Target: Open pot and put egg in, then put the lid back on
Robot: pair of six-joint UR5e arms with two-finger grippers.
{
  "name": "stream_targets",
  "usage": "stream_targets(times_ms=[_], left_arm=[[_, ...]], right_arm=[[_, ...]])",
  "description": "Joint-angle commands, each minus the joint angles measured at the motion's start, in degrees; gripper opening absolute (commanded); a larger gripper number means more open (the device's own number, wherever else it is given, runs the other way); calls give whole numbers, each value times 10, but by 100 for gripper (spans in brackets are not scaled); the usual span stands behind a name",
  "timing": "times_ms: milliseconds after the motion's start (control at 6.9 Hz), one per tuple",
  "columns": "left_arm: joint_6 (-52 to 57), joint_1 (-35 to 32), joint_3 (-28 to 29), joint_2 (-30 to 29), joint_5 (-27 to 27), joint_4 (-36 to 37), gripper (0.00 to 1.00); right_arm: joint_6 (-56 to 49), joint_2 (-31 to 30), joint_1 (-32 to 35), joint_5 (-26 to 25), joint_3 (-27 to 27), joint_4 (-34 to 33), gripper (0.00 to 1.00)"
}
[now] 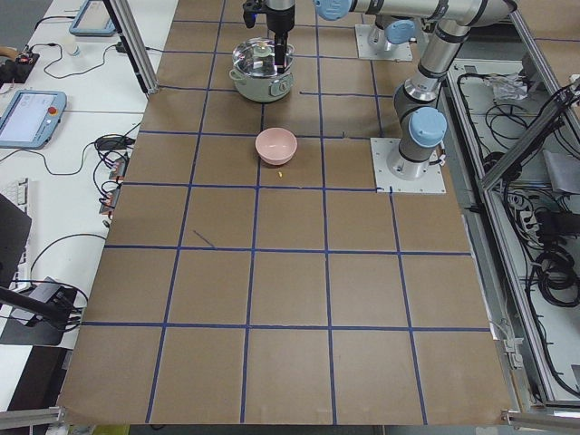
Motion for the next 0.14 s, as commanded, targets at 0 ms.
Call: stream_targets(times_ms=[0], left_arm=[[1, -16, -4, -1, 1, 4, 100]], right_arm=[[0, 0, -3, -2, 2, -1, 100]])
